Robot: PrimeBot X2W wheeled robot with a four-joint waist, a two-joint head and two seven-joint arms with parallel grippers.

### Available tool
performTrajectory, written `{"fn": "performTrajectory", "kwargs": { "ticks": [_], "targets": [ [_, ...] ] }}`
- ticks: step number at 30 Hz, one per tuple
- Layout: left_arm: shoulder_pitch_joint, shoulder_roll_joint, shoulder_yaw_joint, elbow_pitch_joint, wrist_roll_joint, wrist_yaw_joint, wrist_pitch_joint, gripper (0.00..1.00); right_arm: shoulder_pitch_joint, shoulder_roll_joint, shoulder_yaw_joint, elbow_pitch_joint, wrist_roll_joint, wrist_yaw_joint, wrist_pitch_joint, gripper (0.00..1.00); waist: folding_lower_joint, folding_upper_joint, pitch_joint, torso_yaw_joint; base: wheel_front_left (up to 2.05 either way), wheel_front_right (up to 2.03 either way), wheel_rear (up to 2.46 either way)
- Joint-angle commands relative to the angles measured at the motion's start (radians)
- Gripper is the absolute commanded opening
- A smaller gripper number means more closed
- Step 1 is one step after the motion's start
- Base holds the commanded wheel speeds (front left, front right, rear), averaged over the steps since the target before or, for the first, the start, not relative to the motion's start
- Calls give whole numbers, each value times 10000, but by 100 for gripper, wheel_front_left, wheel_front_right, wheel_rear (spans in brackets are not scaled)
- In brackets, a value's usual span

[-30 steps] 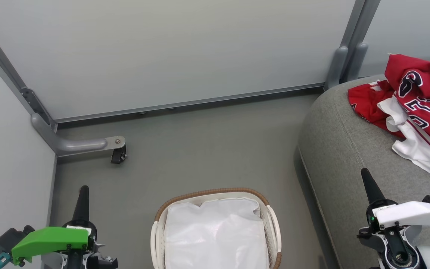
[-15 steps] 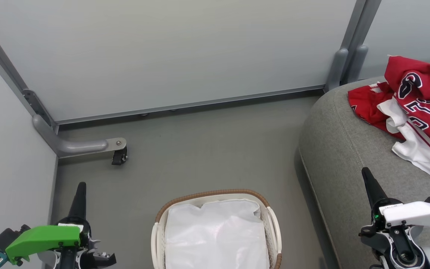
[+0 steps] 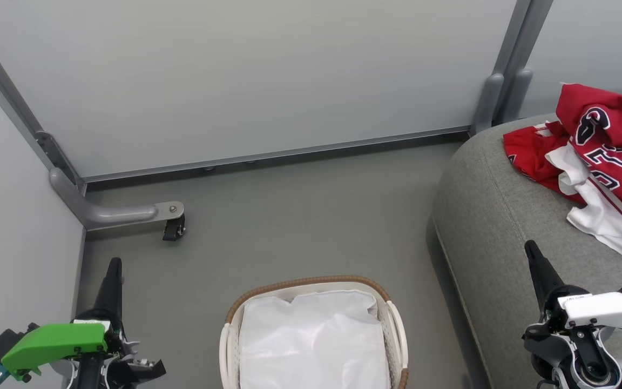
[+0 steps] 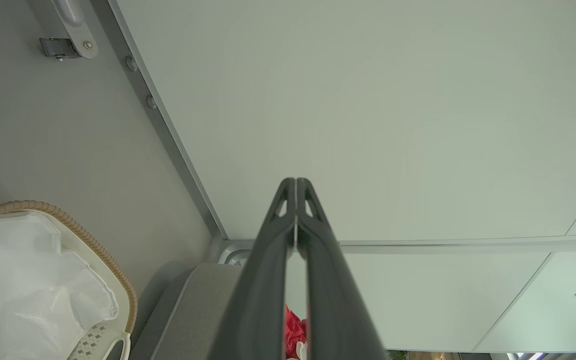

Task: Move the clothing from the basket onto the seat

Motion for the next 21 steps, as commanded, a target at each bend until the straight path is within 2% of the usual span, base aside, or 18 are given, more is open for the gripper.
{"fn": "performTrajectory", "kwargs": {
  "ticks": [1, 13, 21],
  "targets": [
    [-175, 69, 70, -72, -209, -57, 67, 0, 108, -63, -43, -72, 216, 4, 83, 0, 0, 0, -7, 3, 0, 0, 0],
    [-219, 71, 187, -125, -907, -70, 272, 0, 144, -69, -111, -144, 1050, 4, 299, 0, 0, 0, -72, 21, 0, 0, 0],
    [-189, 68, 187, -117, -905, -72, 294, 0, 146, -69, -109, -142, 1055, 4, 285, 0, 0, 0, -76, 22, 0, 0, 0]
  ]
}}
